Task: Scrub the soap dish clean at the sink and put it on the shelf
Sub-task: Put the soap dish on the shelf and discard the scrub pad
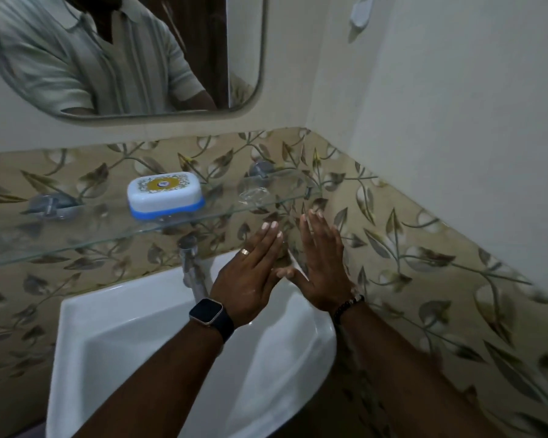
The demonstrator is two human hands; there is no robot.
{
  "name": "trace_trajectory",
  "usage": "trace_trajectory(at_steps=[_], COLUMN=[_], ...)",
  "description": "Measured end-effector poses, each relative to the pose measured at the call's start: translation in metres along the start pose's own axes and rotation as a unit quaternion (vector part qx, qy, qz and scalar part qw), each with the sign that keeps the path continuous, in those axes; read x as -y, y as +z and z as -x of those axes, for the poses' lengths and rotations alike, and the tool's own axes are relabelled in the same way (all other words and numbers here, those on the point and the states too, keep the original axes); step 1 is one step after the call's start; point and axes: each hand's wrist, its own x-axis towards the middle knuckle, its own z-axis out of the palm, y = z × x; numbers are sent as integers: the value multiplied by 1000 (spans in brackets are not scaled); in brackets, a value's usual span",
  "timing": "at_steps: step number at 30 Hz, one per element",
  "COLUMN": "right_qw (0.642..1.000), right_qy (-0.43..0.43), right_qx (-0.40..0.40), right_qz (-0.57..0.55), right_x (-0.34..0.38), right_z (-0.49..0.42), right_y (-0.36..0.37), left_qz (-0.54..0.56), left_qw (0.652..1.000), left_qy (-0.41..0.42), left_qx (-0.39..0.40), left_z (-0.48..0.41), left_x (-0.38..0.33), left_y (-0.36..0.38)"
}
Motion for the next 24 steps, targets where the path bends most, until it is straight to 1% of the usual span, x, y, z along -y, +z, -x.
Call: trace_trajectory(at_steps=[4, 11, 13, 16, 18, 20, 21, 22, 24], right_qw=[999, 994, 990, 984, 972, 955, 949, 952, 968], right_qy=[11, 18, 22, 18, 7, -6, -4, -4, -13], right_qx=[35, 102, 134, 179, 233, 297, 314, 307, 250], right_qz=[-9, 15, 27, 17, 9, 21, 19, 10, -11], right_x=[-17, -43, -46, -51, -58, -58, -58, -58, -56], right_z=[1, -21, -25, -24, -22, -17, -16, -16, -20], right_y=[27, 80, 96, 118, 136, 145, 148, 150, 151], left_qz=[-8, -25, -32, -34, -30, -31, -32, -36, -43], left_qw=[999, 991, 988, 979, 969, 962, 959, 958, 961], left_qy=[-38, -104, -116, -149, -170, -169, -171, -177, -180], left_qx=[28, 82, 99, 135, 174, 212, 223, 223, 207], left_z=[-6, -19, -25, -31, -35, -36, -35, -34, -34], left_x=[21, 56, 63, 73, 80, 82, 83, 84, 84], left_y=[23, 70, 87, 110, 126, 133, 137, 139, 140])
